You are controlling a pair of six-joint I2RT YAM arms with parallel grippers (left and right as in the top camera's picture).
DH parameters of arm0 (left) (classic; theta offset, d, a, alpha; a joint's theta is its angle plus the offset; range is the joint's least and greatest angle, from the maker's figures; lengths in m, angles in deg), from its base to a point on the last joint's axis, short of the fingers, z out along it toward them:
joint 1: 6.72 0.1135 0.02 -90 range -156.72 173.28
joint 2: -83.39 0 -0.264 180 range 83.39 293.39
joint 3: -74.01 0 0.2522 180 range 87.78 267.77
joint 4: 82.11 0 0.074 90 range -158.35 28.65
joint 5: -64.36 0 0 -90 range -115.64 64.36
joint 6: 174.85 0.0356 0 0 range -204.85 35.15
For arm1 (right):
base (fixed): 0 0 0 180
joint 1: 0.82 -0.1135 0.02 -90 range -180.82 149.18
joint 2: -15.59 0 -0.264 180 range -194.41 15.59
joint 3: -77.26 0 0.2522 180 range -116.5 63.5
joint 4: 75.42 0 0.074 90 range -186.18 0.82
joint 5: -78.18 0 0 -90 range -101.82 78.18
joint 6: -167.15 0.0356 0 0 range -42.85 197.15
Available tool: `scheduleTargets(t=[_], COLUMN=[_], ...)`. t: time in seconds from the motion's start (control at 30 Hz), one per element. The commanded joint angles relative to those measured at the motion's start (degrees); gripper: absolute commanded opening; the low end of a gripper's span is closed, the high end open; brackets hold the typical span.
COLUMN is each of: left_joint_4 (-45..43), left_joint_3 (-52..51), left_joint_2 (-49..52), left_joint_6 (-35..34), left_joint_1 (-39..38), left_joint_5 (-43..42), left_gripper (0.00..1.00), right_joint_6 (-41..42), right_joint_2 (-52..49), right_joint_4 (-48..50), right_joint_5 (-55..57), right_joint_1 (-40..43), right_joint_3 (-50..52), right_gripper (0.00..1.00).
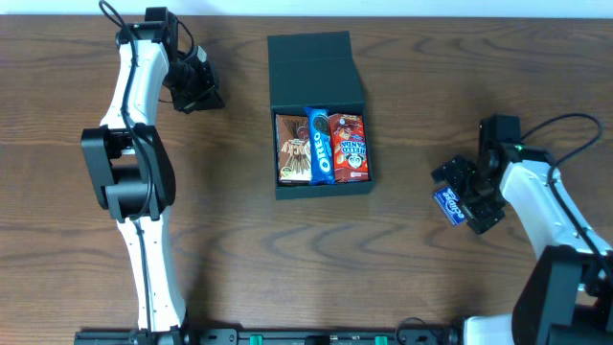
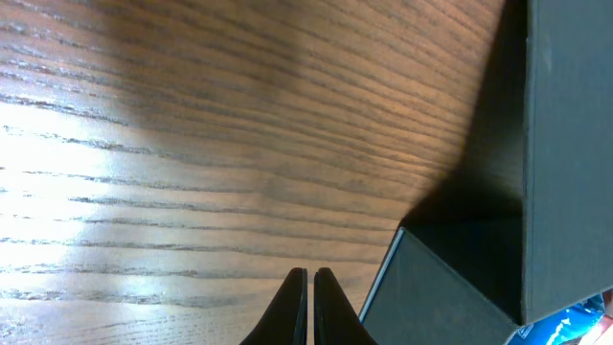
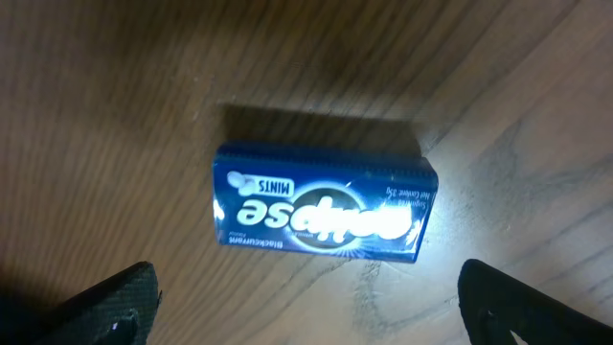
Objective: Pack container
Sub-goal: 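Grasp the blue Eclipse mints tin with the right gripper and lift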
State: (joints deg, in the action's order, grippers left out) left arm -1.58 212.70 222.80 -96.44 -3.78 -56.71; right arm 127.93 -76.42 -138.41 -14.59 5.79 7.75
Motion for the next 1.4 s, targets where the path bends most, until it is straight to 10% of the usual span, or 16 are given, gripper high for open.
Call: scheduleTargets(t=[0.0, 1.37], left_joint_4=[-0.4, -0.5], left_joint_3=[0.0, 0.0], left_joint_2=[0.9, 0.9], left_joint_6=[0.9, 0.9], left_joint_1=[0.0, 0.0], left_joint_5=[0.6, -0.5], left_gripper=[0.06, 0.06], right_joint_6=[1.2, -3.9], right_joint_2=[-1.6, -8.1], right_joint_4=[0.5, 5.8], right_joint_5=[1.5, 1.9], right_joint_1=[-0.3, 0.2], right_joint_3=[0.0, 0.0], right_gripper=[0.99, 0.75])
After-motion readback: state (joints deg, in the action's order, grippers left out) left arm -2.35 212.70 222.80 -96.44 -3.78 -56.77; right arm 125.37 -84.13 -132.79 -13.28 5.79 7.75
